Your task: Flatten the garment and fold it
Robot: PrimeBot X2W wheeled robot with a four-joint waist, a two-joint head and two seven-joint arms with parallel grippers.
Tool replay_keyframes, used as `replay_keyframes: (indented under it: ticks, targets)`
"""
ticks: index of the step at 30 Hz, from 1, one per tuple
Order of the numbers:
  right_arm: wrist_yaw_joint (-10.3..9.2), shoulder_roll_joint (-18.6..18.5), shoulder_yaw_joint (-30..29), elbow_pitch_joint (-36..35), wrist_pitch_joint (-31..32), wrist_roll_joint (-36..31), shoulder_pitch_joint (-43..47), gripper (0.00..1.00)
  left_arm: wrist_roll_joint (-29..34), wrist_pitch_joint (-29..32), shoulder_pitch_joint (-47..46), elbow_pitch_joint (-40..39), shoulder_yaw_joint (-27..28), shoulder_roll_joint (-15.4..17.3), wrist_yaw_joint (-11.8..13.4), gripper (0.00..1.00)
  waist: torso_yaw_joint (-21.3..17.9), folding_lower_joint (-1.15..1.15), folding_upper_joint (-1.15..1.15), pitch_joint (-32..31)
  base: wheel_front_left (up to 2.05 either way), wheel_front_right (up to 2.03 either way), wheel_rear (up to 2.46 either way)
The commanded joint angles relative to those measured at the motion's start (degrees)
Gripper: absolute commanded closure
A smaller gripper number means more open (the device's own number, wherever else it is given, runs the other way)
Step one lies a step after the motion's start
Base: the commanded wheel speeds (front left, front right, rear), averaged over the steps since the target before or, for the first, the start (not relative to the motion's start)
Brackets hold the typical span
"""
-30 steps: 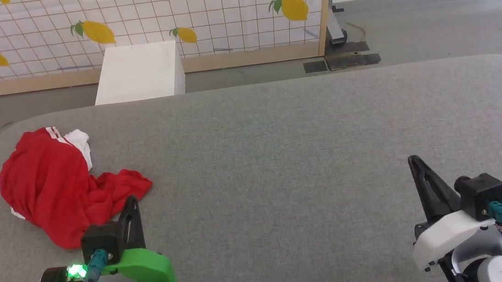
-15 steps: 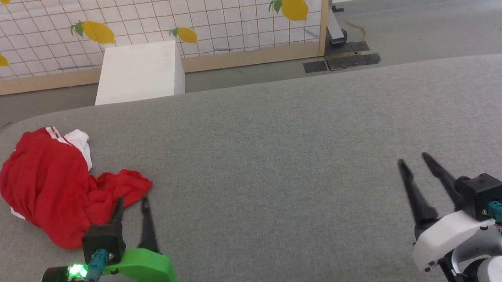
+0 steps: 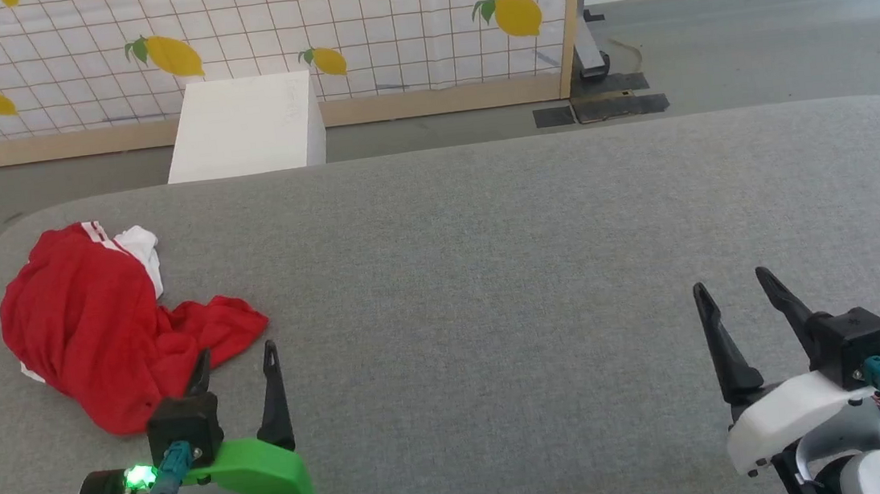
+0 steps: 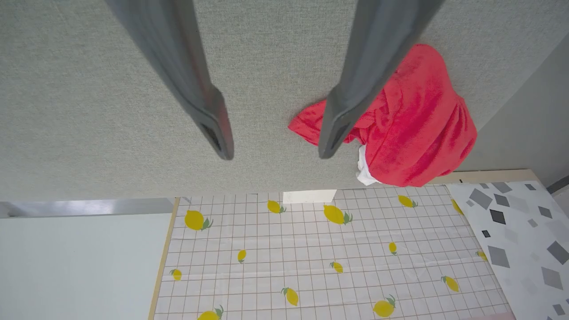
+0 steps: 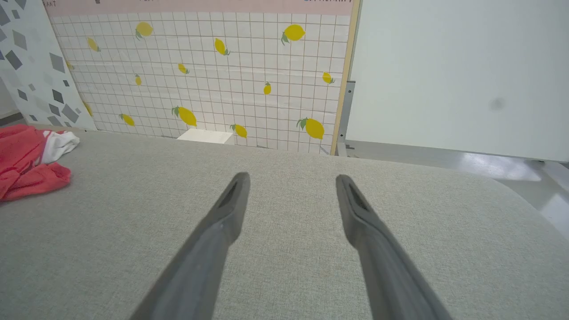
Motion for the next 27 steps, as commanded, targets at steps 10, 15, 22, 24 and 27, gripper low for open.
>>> replay_keyframes:
  ticks: [10, 15, 22, 24, 27]
  targets:
    - [-0.02, 0.02, -0.35, 1.00, -1.64, 1.61, 0.36, 0.00, -0.90, -1.62, -0.31, 0.75, 0.29, -0.04, 0.62, 0.00, 1.98, 0.00, 0.00, -0.05, 0.00, 0.00, 0.00]
    - [-0.02, 0.02, -0.34, 1.43, -2.25, 2.31, 0.49, 0.00, -1.18, -2.22, -0.13, 0.94, 0.45, -0.05, 0.78, 0.00, 3.65, 0.00, 0.00, -0.14, 0.00, 0.00, 0.00]
    - [-0.03, 0.02, -0.12, 2.02, -3.06, 3.00, 0.67, 0.00, -1.58, -3.03, 0.20, 1.42, 0.65, -0.07, 1.03, 0.00, 6.19, 0.00, 0.00, -0.31, 0.00, 0.00, 0.00]
    - [-0.03, 0.02, -0.10, 2.21, -3.30, 3.24, 0.78, 0.00, -1.70, -3.26, 0.24, 1.53, 0.63, -0.08, 1.06, 0.00, 7.04, 0.00, 0.00, -0.32, 0.00, 0.00, 0.00]
    - [-0.03, 0.02, 0.01, 2.59, -3.67, 3.54, 0.87, 0.00, -1.93, -3.63, 0.31, 1.65, 0.62, -0.09, 1.15, 0.00, 8.32, 0.00, 0.00, -0.33, 0.00, 0.00, 0.00]
